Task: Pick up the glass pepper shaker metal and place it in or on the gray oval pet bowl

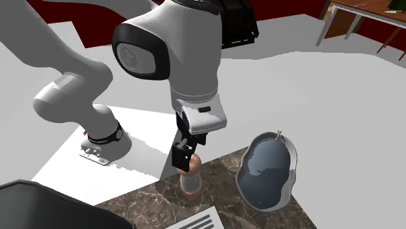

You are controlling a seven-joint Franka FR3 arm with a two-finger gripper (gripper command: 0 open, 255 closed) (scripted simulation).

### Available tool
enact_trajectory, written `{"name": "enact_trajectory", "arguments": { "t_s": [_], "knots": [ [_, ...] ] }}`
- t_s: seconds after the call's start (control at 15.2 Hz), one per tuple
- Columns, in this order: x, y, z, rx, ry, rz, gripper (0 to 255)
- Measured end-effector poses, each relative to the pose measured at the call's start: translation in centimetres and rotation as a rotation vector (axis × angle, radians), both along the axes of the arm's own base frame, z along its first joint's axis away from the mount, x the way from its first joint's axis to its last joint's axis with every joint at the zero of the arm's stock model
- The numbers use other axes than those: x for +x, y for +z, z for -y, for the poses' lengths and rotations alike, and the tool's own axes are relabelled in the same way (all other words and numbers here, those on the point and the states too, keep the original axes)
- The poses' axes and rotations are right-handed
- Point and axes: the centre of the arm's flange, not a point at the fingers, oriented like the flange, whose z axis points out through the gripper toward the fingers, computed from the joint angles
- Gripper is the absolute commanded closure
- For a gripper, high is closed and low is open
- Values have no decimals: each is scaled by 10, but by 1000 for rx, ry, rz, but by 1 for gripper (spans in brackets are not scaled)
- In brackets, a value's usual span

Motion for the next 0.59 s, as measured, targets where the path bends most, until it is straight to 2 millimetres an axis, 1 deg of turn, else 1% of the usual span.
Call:
{"name": "enact_trajectory", "arguments": {
  "t_s": [0.13,0.46,0.59],
  "knots": [
    [2,-12,5,-1,-2,0,0],
    [2,-37,9,-2,-3,1,0],
    [2,-39,9,-2,-3,1,0]
  ]
}}
